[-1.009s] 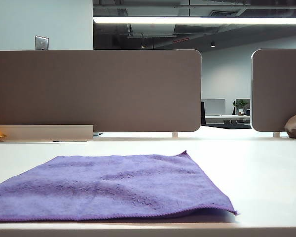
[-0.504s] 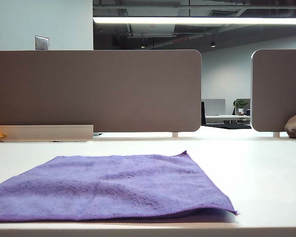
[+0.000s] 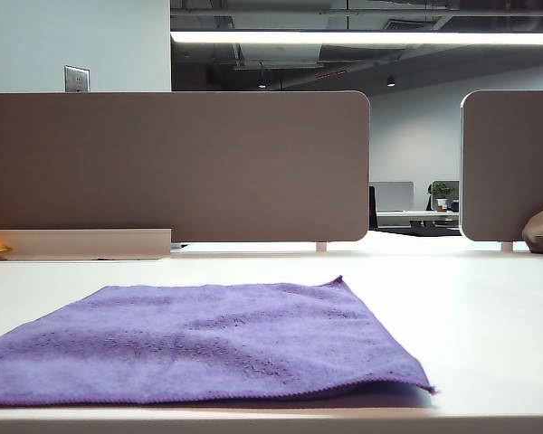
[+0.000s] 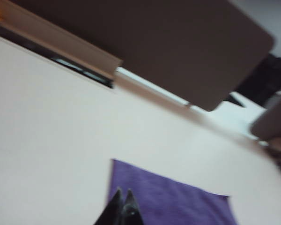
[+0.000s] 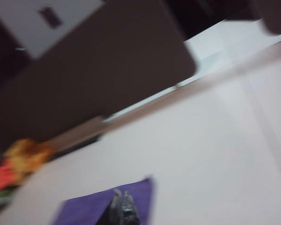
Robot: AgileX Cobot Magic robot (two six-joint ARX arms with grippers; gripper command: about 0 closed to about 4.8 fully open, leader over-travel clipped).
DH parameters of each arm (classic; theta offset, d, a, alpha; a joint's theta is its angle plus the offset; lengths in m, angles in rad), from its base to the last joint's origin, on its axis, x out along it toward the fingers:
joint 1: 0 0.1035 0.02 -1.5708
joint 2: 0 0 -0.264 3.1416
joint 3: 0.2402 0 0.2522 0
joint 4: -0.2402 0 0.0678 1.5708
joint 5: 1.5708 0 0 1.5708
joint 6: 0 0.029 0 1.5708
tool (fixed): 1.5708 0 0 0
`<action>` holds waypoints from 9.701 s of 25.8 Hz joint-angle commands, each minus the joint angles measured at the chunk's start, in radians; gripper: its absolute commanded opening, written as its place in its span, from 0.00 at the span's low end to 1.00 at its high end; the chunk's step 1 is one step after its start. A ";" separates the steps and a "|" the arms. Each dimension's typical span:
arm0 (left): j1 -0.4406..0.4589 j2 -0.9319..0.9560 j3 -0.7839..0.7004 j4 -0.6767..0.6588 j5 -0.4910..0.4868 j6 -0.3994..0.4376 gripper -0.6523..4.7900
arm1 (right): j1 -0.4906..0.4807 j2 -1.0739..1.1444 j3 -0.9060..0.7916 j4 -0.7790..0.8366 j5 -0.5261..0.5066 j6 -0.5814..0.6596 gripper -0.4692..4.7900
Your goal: Fold the bottom of the cloth upward, then fold it vertically to form a square shape.
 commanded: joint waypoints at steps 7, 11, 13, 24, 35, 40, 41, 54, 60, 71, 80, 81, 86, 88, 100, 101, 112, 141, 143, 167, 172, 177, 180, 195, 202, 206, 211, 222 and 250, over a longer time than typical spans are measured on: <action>-0.001 0.001 0.048 0.013 0.334 -0.068 0.11 | 0.002 0.000 0.009 0.060 -0.469 0.225 0.09; 0.000 0.001 0.061 0.002 0.526 -0.181 0.11 | 0.001 0.000 0.010 0.062 -0.612 0.436 0.09; 0.000 0.001 0.088 -0.039 0.529 -0.173 0.11 | 0.002 0.000 0.010 0.061 -0.691 0.430 0.09; 0.000 0.388 0.363 -0.515 0.399 0.117 0.11 | 0.001 0.077 0.151 -0.242 -0.656 0.269 0.08; -0.003 0.996 0.537 -0.613 0.394 0.306 0.11 | 0.002 0.426 0.412 -0.632 -0.415 -0.161 0.08; -0.046 1.110 0.537 -0.663 0.370 0.366 0.16 | 0.074 0.716 0.434 -0.642 -0.443 -0.218 0.19; -0.064 1.110 0.537 -0.672 0.358 0.380 0.24 | 0.129 0.780 0.433 -0.631 -0.433 -0.231 0.24; -0.148 1.114 0.508 -0.690 0.270 0.383 0.32 | 0.464 1.109 0.459 -0.409 -0.265 -0.175 0.50; -0.145 1.118 0.429 -0.612 0.268 0.357 0.35 | 0.464 1.128 0.459 -0.410 -0.262 -0.175 0.50; -0.145 1.195 0.419 -0.616 0.258 0.315 0.35 | 0.464 1.175 0.458 -0.417 -0.274 -0.175 0.50; -0.148 1.277 0.420 -0.635 0.246 0.315 0.35 | 0.465 1.229 0.458 -0.390 -0.296 -0.175 0.50; -0.148 1.277 0.420 -0.637 0.245 0.315 0.35 | 0.465 1.230 0.458 -0.381 -0.297 -0.175 0.50; -0.148 1.277 0.420 -0.638 0.245 0.315 0.35 | 0.465 1.236 0.458 -0.339 -0.318 -0.144 0.50; -0.148 1.277 0.420 -0.635 0.237 0.315 0.35 | 0.465 1.246 0.458 -0.331 -0.319 -0.137 0.50; -0.163 1.291 0.419 -0.634 0.279 0.319 0.35 | 0.546 1.371 0.459 -0.223 -0.357 -0.106 0.49; -0.165 1.298 0.419 -0.631 0.289 0.320 0.34 | 0.549 1.374 0.459 -0.214 -0.352 -0.099 0.49; -0.169 1.330 0.419 -0.585 0.302 0.322 0.34 | 0.550 1.375 0.459 -0.208 -0.287 -0.097 0.49; -0.167 1.330 0.421 -0.536 0.302 0.344 0.26 | 0.485 1.336 0.459 -0.346 -0.225 -0.131 0.35; -0.167 1.330 0.421 -0.544 0.302 0.345 0.26 | 0.485 1.340 0.459 -0.334 -0.225 -0.131 0.35; -0.167 1.330 0.421 -0.553 0.302 0.346 0.26 | 0.486 1.384 0.459 -0.275 -0.319 -0.118 0.24; -0.167 1.330 0.421 -0.552 0.302 0.357 0.20 | 0.486 1.383 0.459 -0.235 -0.366 -0.115 0.11; -0.167 1.329 0.422 -0.552 0.363 0.356 0.15 | 0.486 1.382 0.476 -0.221 -0.373 -0.092 0.08; -0.167 1.329 0.427 -0.558 0.417 0.341 0.15 | 0.486 1.380 0.504 -0.234 -0.396 -0.092 0.08; -0.167 1.327 0.683 -0.391 0.460 0.078 0.15 | 0.348 1.356 0.752 -0.290 -0.383 -0.045 0.08; -0.166 1.333 0.684 -0.213 0.395 -0.059 0.15 | 0.280 1.413 0.794 -0.275 -0.428 -0.016 0.08; -0.154 1.390 0.684 -0.140 0.395 -0.121 0.15 | 0.280 1.500 0.887 -0.276 -0.435 -0.015 0.08; -0.153 1.481 0.685 -0.025 0.387 -0.153 0.14 | 0.275 1.634 1.021 -0.284 -0.451 -0.014 0.08; -0.129 1.533 0.771 0.055 0.342 -0.175 0.41 | 0.274 1.768 1.107 -0.265 -0.442 -0.018 0.42; -0.130 1.533 0.771 -0.025 0.383 -0.068 0.46 | 0.225 1.769 1.108 -0.359 -0.449 -0.084 0.61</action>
